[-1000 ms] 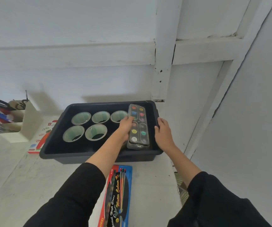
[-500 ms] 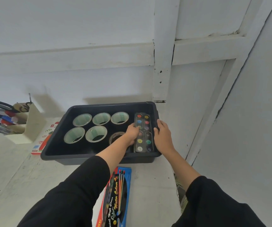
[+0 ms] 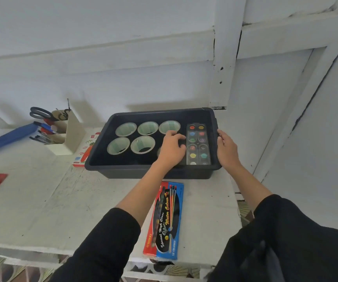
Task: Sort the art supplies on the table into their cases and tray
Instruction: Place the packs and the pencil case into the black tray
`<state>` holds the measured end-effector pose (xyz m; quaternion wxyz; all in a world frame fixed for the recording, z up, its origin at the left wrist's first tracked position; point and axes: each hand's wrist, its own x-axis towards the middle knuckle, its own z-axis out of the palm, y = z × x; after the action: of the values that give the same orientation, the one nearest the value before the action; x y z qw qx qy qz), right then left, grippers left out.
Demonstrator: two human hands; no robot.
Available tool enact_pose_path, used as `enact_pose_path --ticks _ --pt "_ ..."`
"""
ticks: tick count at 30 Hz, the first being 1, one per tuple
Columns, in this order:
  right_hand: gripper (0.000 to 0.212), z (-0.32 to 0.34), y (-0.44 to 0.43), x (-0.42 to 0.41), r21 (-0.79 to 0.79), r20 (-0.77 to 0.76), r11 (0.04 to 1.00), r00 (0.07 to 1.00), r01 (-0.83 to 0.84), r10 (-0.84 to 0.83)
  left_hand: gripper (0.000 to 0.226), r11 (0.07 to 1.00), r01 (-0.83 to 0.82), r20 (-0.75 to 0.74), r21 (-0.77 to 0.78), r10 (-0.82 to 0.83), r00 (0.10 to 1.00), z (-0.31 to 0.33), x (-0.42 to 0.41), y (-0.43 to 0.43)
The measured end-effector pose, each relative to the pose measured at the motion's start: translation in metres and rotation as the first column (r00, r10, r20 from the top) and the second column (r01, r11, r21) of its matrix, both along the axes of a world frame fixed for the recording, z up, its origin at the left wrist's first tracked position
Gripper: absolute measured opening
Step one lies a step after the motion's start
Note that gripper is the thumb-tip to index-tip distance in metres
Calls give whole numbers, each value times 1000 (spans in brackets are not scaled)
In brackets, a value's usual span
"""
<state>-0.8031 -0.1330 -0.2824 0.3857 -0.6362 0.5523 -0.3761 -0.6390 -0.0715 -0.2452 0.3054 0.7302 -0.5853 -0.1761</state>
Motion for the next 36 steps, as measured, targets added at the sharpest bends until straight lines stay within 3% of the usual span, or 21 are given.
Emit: enact_pose_path --ticks 6,9,12,15,17,19,21,24,26,29,32,36 --pt "32 -31 65 -17 -21 129 952 945 306 -301 21 938 -56 -22 -342 52 998 -19 13 69" --pt "28 -45 111 -18 -38 106 956 952 292 -287 21 864 -80 17 -497 102 995 -42 24 101" --pt "28 -54 151 -12 -79 16 980 983 185 -184 19 834 -115 14 -539 145 989 -65 31 130" --pt "26 -60 182 5 -91 -107 993 990 76 -86 17 892 -197 -70 -406 184 980 -84 32 156" --pt "28 -67 201 20 -94 -229 995 972 24 -45 21 954 -264 -101 -140 252 963 -94 32 170" --pt "36 -72 220 34 -95 -401 994 916 -59 16 31 965 -251 -37 72 254 967 -99 31 182" --pt "46 -77 233 44 -86 -480 991 876 -104 51 36 977 -156 26 147 154 988 -97 28 193" --pt "47 -79 242 48 -37 -397 998 917 -41 23 38 981 -49 -36 186 57 998 -92 23 201" --pt "38 -74 247 46 -23 -300 1000 954 10 -16 36 981 66 -204 182 -28 979 -90 21 202" --pt "29 -61 261 34 48 -117 985 980 167 -160 38 976 179 -499 125 -94 861 -83 8 208" --pt "27 -57 273 12 126 31 948 954 292 -298 43 966 241 -582 90 -146 800 -70 -11 208" --pt "18 -45 279 -19 119 166 909 894 400 -416 43 938 344 -623 45 -243 744 -51 -41 201"
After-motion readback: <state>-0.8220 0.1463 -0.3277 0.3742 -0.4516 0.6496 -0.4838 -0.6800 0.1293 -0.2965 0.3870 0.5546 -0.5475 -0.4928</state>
